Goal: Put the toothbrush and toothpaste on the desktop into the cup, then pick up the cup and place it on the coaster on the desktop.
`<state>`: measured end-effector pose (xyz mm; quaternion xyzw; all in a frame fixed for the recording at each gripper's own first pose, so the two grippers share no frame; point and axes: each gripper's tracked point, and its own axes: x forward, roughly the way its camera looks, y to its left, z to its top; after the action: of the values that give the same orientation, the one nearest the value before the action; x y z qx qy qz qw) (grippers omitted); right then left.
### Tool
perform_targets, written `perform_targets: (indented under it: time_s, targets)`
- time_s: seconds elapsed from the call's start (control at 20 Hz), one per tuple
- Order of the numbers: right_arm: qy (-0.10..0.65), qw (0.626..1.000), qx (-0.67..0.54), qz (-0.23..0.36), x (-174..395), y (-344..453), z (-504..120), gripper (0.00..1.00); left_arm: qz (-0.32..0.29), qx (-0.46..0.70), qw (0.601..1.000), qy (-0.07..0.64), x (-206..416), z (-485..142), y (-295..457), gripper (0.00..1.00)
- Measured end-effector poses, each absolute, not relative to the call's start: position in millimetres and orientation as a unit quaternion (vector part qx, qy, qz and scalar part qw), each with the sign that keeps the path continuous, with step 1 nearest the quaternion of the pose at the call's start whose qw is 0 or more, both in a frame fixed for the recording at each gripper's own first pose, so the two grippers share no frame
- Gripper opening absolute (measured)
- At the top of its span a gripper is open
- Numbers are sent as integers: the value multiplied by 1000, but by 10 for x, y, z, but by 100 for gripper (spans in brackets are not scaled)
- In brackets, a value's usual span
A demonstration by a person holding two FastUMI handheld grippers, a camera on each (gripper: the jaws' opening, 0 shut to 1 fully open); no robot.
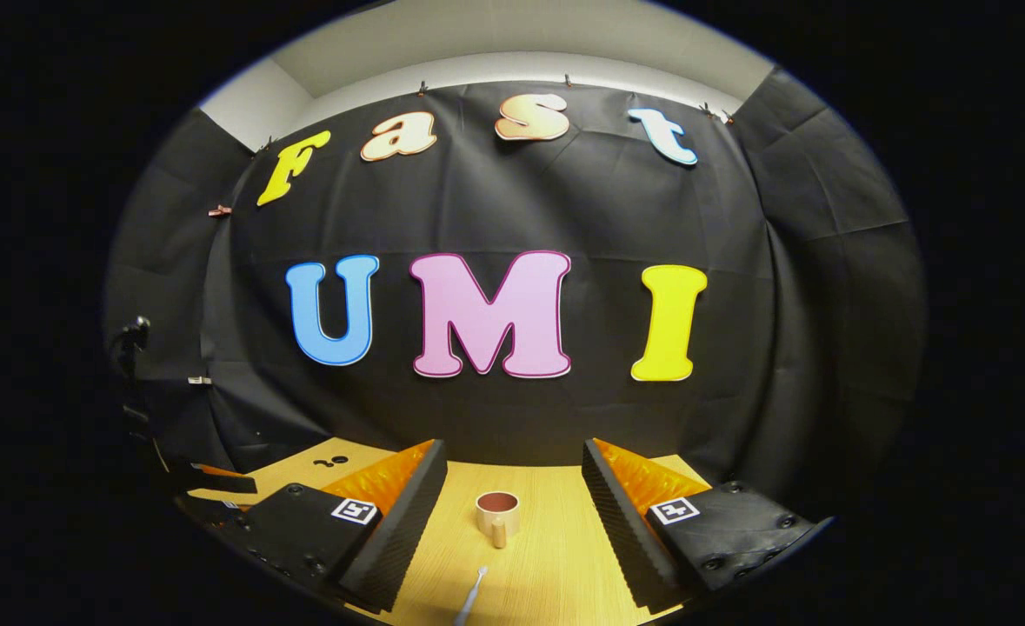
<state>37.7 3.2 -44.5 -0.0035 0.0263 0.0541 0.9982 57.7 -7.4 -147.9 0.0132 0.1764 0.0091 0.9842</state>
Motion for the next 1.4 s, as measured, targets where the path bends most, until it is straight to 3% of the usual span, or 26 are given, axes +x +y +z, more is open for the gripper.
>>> perform_targets:
  time_s: [0.5, 0.85, 1.15, 1.25, 1.3, 1.4]
  targets:
    - [97, 994, -5, 58, 742, -156, -1194, 97, 44, 4, 929, 368, 917, -2955, 72, 96]
    - [141, 987, -2, 72, 875, -211, -1650, 97, 54, 32, 895, 442, 995, -3568, 135, 93]
    - [165, 981, 9, 98, 874, -116, -1907, 97, 55, -7, 884, 465, 1020, -3676, 114, 80]
    - [181, 979, 13, 98, 822, -73, -2013, 97, 52, -5, 881, 469, 1032, -3672, 140, 66]
    - [189, 977, 15, 97, 820, -56, -2040, 97, 45, -3, 879, 475, 1056, -3741, 119, 51]
    - [210, 973, 19, 96, 785, 3, -2131, 97, 26, 13, 874, 486, 1019, -3683, 128, 48]
